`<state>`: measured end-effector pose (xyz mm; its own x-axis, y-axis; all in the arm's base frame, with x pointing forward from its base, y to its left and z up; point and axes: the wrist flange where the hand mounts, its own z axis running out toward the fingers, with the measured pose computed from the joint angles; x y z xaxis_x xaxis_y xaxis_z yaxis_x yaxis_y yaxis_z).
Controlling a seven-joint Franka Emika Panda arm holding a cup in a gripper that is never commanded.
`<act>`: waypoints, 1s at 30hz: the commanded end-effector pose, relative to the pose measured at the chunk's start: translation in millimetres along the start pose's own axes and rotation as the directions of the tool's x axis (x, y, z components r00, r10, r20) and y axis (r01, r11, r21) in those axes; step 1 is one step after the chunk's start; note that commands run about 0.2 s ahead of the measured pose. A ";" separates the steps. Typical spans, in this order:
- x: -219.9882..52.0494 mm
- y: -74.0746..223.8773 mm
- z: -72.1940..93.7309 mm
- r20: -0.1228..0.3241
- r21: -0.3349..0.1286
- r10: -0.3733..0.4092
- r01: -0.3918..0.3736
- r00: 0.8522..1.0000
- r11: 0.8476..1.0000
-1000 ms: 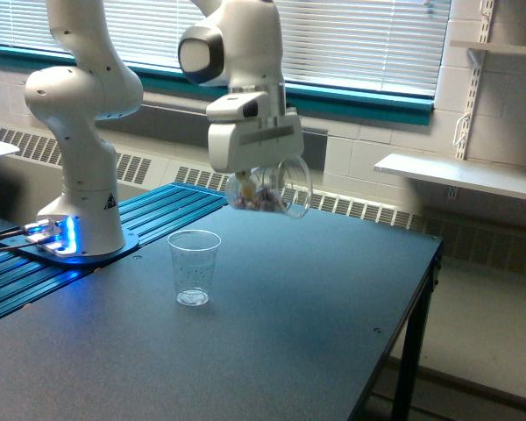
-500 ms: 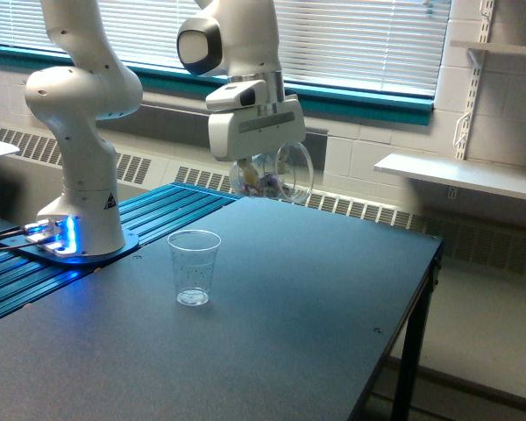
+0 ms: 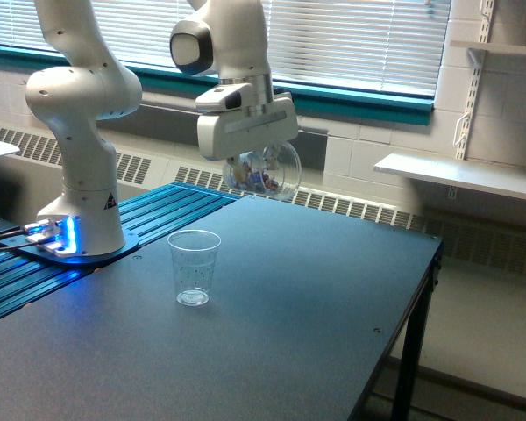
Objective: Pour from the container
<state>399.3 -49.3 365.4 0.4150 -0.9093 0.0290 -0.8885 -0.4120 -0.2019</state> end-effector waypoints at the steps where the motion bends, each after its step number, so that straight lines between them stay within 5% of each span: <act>1: -25.5 7.6 1.0 0.024 -0.016 0.080 -0.080 0.996 0.997; 17: -59.7 47.3 6.7 0.101 -0.041 0.271 -0.269 0.957 0.962; 24: -114.7 60.7 31.0 0.118 -0.065 0.252 -0.245 0.961 0.967; 30: -113.3 64.0 28.1 0.171 -0.081 0.379 -0.370 0.910 0.925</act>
<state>311.2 26.8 329.8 0.1853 -0.9667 -0.1767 -0.9745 -0.1576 -0.1598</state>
